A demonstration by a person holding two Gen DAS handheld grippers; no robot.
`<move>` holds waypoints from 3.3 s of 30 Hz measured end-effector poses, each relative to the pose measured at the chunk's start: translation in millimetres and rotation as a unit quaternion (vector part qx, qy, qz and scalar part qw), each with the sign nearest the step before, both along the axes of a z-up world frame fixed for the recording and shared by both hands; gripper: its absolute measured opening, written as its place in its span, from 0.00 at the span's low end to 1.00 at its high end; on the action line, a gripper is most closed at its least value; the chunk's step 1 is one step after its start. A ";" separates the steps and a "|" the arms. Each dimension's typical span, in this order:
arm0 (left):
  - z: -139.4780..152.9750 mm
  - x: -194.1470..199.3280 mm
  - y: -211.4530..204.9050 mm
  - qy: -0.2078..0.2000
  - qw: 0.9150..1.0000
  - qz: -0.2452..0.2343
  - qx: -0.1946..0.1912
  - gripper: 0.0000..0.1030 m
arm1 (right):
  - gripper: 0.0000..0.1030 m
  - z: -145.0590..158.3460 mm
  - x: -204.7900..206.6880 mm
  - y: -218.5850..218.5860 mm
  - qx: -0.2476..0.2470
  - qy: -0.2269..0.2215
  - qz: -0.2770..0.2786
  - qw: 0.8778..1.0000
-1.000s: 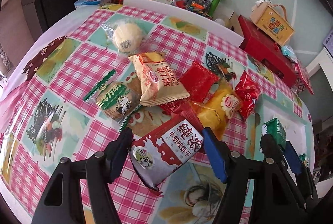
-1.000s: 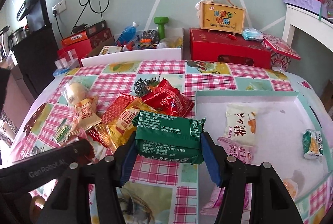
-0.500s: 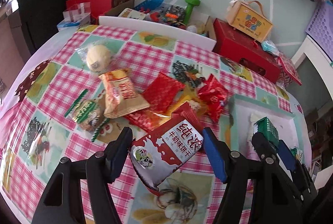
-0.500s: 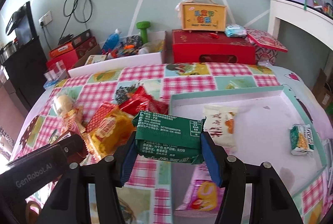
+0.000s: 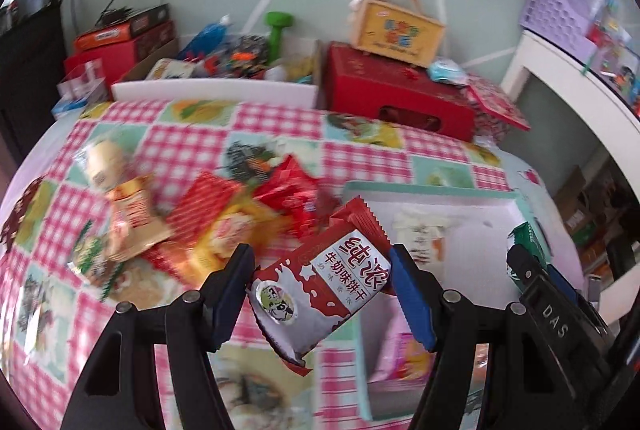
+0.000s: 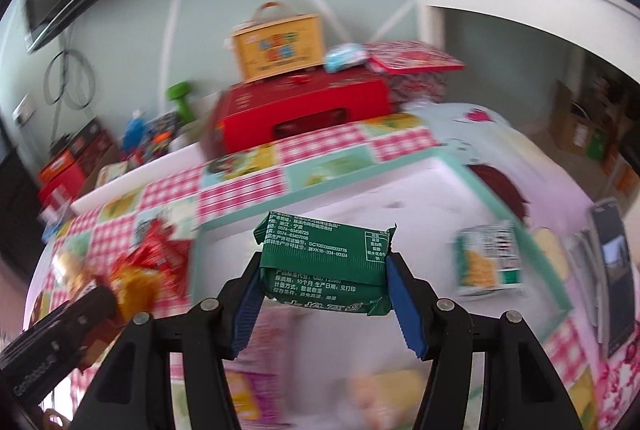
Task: Organize snacks
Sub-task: 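Grasp the milk biscuit packet with the left tool while the right tool grasps the green box, then carry both items over the tray and open both tools to release them, then withdraw both open tools from the tray back to the snack pile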
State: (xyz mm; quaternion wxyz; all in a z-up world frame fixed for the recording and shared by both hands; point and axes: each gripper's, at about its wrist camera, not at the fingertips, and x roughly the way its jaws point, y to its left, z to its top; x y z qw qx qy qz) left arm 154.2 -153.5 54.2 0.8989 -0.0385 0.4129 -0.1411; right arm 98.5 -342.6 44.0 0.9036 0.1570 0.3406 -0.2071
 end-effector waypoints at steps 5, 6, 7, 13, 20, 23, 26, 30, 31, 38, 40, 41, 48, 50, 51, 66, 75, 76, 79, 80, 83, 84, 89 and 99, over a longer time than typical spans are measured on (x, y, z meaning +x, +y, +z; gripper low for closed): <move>-5.3 -2.7 -30.9 -0.008 0.999 -0.036 -0.004 0.68 | 0.60 -1.7 -13.6 -34.1 0.002 0.003 -0.043 0.999; -6.6 -2.4 -36.0 -0.009 0.999 -0.041 -0.005 0.68 | 0.60 -2.1 -15.0 -38.9 0.003 0.004 -0.049 0.999; -7.7 -1.9 -41.1 -0.010 0.999 -0.046 -0.005 0.68 | 0.60 -2.8 -16.3 -42.4 0.005 0.003 -0.052 0.999; -15.4 7.4 -71.0 -0.007 0.997 -0.073 -0.006 0.68 | 0.61 -7.6 -13.9 -51.3 0.010 0.000 -0.047 0.999; -26.1 16.9 -96.4 0.001 0.996 -0.094 -0.004 0.68 | 0.61 -15.0 -7.4 -56.3 0.010 0.007 -0.049 0.999; -31.2 20.2 -100.6 0.009 0.995 -0.096 -0.007 0.68 | 0.61 -17.5 -7.7 -60.8 0.012 0.010 -0.055 0.998; -34.7 22.1 -101.9 0.015 0.995 -0.097 -0.006 0.68 | 0.61 -18.3 -8.2 -62.1 0.012 0.010 -0.056 0.998; -35.6 24.3 -99.5 0.030 0.994 -0.104 -0.016 0.70 | 0.62 -18.2 -8.7 -62.6 0.013 0.012 -0.057 0.998; -34.5 24.0 -98.4 0.030 0.994 -0.105 -0.021 0.70 | 0.62 -18.5 -8.7 -62.9 0.014 0.013 -0.057 0.998; -26.4 22.0 -93.1 0.029 0.994 -0.103 -0.020 0.76 | 0.63 -17.8 -7.8 -60.9 0.012 0.017 -0.054 0.998; -25.0 23.6 -89.8 0.035 0.995 -0.095 -0.018 0.78 | 0.65 -17.5 -7.6 -60.5 0.013 0.016 -0.051 0.999; -24.1 24.7 -87.4 0.036 0.995 -0.087 -0.015 0.81 | 0.70 -16.8 -7.3 -60.2 0.013 0.014 -0.048 0.999; -21.1 34.1 -66.0 0.043 0.998 -0.036 0.001 0.89 | 0.88 -15.9 -4.1 -57.5 0.011 0.012 -0.039 0.999; -22.9 36.7 -61.2 0.046 0.999 -0.025 0.008 0.89 | 0.89 -16.9 -3.4 -57.4 0.014 0.012 -0.037 0.999; -24.3 37.9 -59.3 0.047 0.999 -0.019 0.014 0.91 | 0.92 -17.1 -3.1 -57.1 0.013 0.013 -0.036 0.999; -34.6 41.0 -51.7 0.050 0.997 0.012 0.057 1.00 | 1.00 -18.9 -0.2 -52.5 -0.004 0.023 -0.033 0.999; -34.1 34.4 -45.8 0.052 0.995 0.007 0.084 1.00 | 1.00 -13.0 -10.5 -57.3 0.039 -0.010 -0.038 0.998; -33.9 33.9 -44.4 0.053 0.995 0.007 0.088 1.00 | 1.00 -12.3 -11.2 -56.2 0.038 -0.015 -0.036 0.999; -33.5 32.4 -38.6 0.056 0.994 0.008 0.096 1.00 | 1.00 -7.9 -13.9 -52.5 0.026 -0.032 -0.036 0.998; -33.3 32.0 -35.8 0.058 0.993 0.008 0.098 1.00 | 1.00 -6.3 -13.7 -51.4 0.026 -0.033 -0.034 0.999; -32.7 29.6 -26.6 0.059 0.992 0.006 0.109 1.00 | 1.00 -3.5 -13.1 -49.6 0.038 -0.043 -0.028 0.998; -32.4 27.9 -23.1 0.057 0.992 0.004 0.114 1.00 | 1.00 -3.7 -11.8 -48.8 0.044 -0.042 -0.025 0.998; -35.6 26.9 -0.7 0.066 0.990 0.018 0.120 1.00 | 1.00 -8.2 0.2 -35.0 0.041 -0.008 -0.006 0.999; -29.1 34.5 52.9 0.073 0.990 0.067 0.099 1.00 | 1.00 -10.5 20.6 12.3 0.027 0.013 0.052 0.998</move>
